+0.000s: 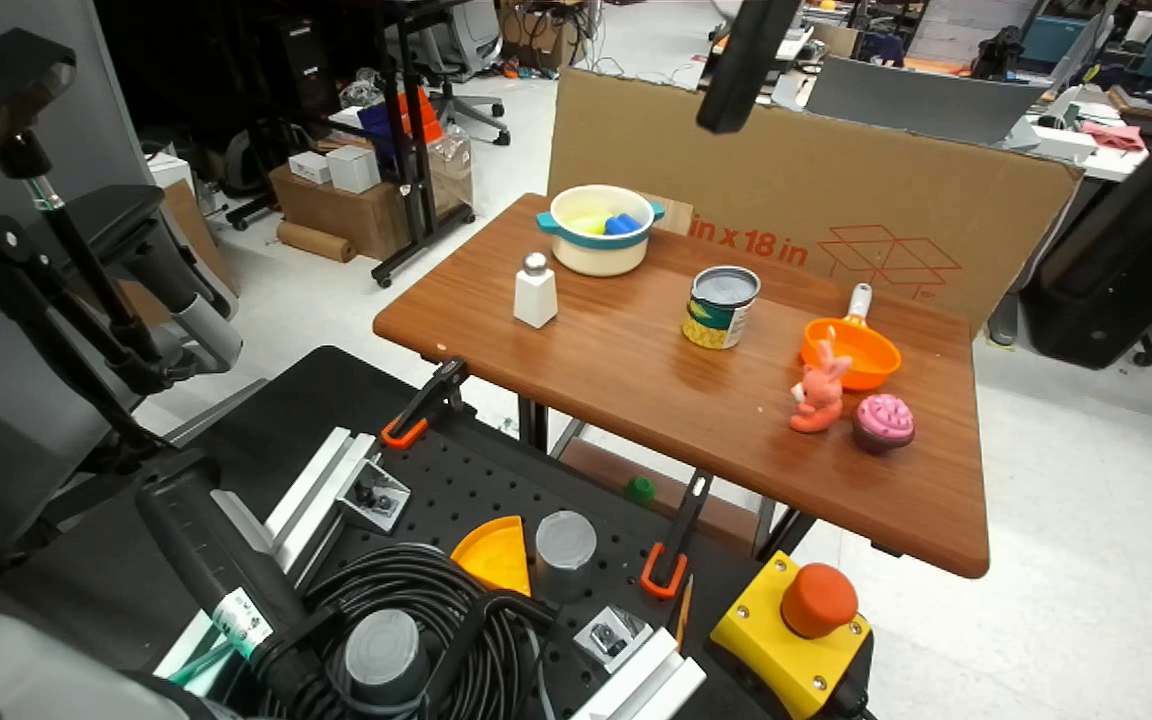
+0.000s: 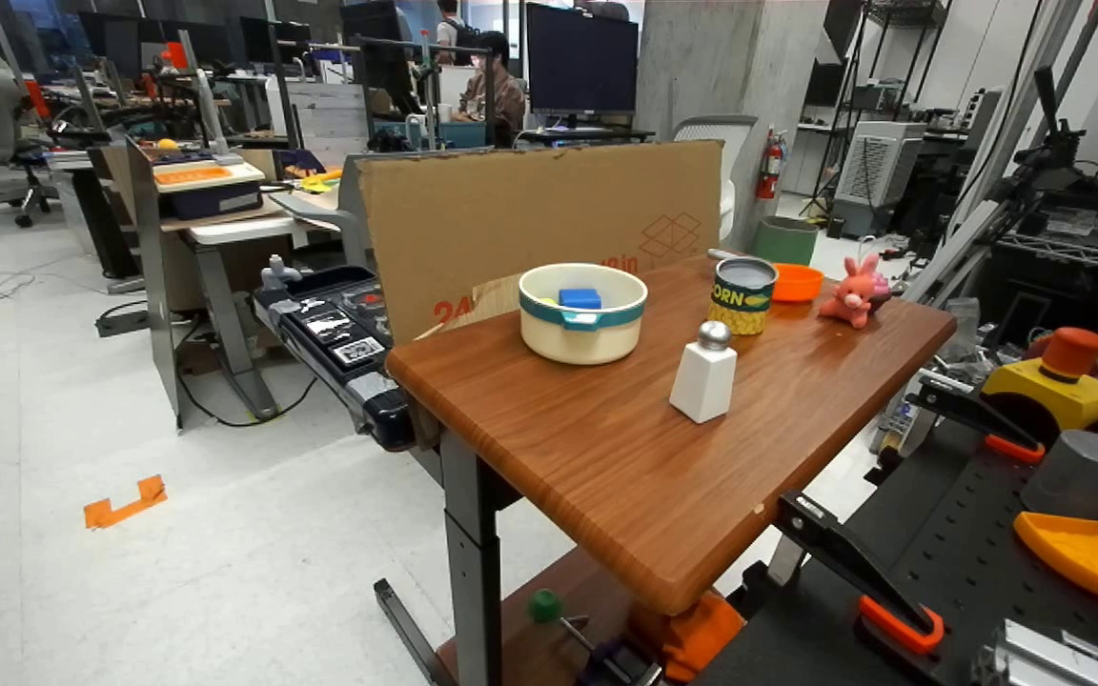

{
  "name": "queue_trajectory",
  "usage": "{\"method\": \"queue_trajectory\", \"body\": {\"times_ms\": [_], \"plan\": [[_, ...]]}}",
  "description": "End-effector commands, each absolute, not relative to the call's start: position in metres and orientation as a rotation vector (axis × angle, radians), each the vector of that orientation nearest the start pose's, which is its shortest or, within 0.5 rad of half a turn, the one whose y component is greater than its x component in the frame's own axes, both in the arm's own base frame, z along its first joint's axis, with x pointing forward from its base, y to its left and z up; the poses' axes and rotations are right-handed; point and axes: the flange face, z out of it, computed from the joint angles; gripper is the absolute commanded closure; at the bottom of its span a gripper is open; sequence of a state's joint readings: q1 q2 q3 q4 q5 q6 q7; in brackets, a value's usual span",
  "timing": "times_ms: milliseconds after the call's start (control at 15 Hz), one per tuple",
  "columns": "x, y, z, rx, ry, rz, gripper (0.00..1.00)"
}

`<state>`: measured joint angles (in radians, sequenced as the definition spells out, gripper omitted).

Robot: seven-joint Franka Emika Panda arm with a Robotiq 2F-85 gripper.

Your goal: Uncover the bottle of corn and put the lid on the table

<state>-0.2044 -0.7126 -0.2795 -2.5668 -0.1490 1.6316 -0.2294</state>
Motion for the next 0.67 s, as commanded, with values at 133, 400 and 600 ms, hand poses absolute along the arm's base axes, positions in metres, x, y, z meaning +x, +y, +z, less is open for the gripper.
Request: {"method": "queue_trajectory", "body": {"times_ms": [133, 400, 600], "plan": [[0.283, -0.146, 0.464, -3.044, 0.105, 0.172, 0.0], [0.302, -0.139, 0.464, -3.004, 0.148, 0.096, 0.0], [0.321, -0.137, 0.467, -2.971, 0.233, 0.031, 0.0]]}}
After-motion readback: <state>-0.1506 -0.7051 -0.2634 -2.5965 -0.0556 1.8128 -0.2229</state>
